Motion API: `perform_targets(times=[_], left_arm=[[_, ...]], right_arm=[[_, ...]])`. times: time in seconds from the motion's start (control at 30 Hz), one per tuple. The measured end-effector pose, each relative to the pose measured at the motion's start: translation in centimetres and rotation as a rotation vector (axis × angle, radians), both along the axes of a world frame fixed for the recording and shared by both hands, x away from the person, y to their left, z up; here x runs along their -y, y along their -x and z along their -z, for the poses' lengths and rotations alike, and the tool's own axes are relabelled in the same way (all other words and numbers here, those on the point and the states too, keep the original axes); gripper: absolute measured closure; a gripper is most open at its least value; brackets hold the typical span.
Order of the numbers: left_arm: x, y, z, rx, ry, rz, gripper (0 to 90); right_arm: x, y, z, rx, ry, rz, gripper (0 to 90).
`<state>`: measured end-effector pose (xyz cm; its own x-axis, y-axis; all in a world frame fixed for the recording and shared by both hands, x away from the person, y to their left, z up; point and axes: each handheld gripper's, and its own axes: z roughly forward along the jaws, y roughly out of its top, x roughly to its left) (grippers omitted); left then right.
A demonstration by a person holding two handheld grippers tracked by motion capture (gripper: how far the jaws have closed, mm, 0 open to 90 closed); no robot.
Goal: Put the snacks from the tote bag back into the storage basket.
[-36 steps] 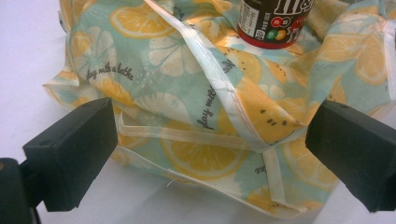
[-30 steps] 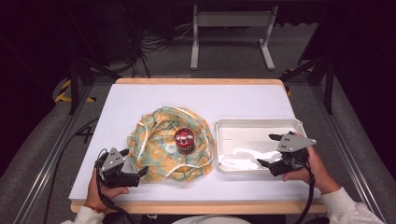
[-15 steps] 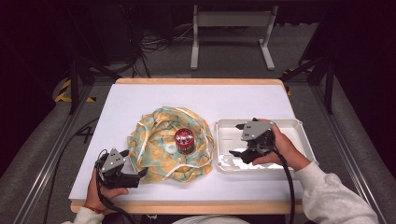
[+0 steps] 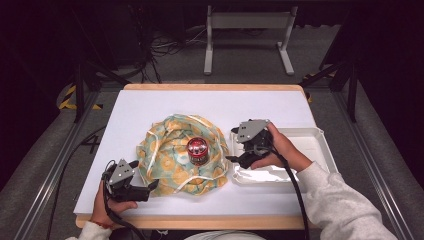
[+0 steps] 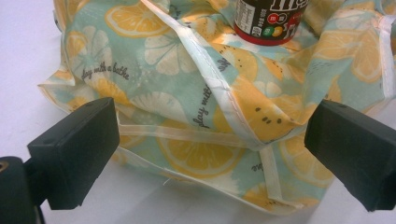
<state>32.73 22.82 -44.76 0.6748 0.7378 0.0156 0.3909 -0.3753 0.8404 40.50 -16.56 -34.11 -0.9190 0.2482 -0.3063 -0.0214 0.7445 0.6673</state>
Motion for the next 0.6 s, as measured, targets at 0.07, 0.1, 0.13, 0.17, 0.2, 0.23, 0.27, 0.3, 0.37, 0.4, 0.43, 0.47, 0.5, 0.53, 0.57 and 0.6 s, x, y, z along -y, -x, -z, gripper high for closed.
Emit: perform_targets(times=[0.07,0.1,0.13,0.17,0.2,0.23,0.27,0.3,0.37,0.4,0.43,0.47,0.5,0.53,0.57,0.6], left_arm=[[0.0,0.1,0.0,-0.004,0.000,-0.002,4.0],[0.0,0.1,0.0,-0.002,0.002,-0.003,4.0],[0.0,0.1,0.0,0.000,0.001,-0.004,4.0],[0.0,0.1,0.0,-0.001,0.003,-0.004,4.0],[0.0,0.1,0.0,0.001,-0.001,-0.002,4.0],[0.0,0.1,0.1,0.000,-0.001,-0.002,4.0],[0.0,0.1,0.1,0.000,-0.001,-0.004,4.1],[-0.1,0.1,0.1,-0.003,-0.005,-0.003,4.1],[-0.1,0.2,0.1,-0.001,-0.012,-0.006,4.2],[-0.1,0.3,0.1,-0.002,-0.013,-0.005,4.3],[-0.1,0.3,0.1,0.000,-0.012,-0.002,4.5],[-0.1,0.3,0.1,0.000,-0.012,-0.002,4.4],[-0.2,0.3,0.1,0.000,-0.012,-0.003,4.4],[-0.2,0.4,0.1,0.000,-0.009,-0.008,4.4],[-0.2,0.4,0.1,-0.001,-0.007,-0.005,4.4],[-0.2,0.5,0.1,0.000,-0.011,-0.006,4.4]], right_arm=[[-1.0,-0.2,0.0,-0.009,0.020,-0.013,15.5],[-1.3,-0.3,0.1,-0.007,0.029,-0.013,15.5],[-1.6,-0.4,0.2,-0.007,0.038,-0.018,15.5],[-1.9,-0.5,0.2,-0.015,0.042,-0.022,15.5],[-2.2,-0.5,0.3,-0.025,0.043,-0.031,15.8],[-2.5,-0.6,0.4,-0.031,0.047,-0.033,15.7],[-2.7,-0.6,0.4,-0.033,0.052,-0.035,15.7],[-3.1,-0.7,0.5,-0.035,0.056,-0.041,15.8],[-3.8,-0.9,0.7,-0.045,0.073,-0.052,15.7],[-4.2,-0.9,0.8,-0.042,0.081,-0.055,15.7],[-4.5,-1.1,0.8,-0.048,0.088,-0.058,15.9],[-4.5,-1.1,0.8,-0.048,0.088,-0.058,15.9],[-4.8,-1.2,0.8,-0.043,0.093,-0.061,16.5],[-5.1,-1.3,0.8,-0.046,0.097,-0.064,16.8],[-5.8,-1.7,1.0,-0.069,0.097,-0.076,16.9],[-5.8,-1.7,1.0,-0.069,0.097,-0.076,16.9]])
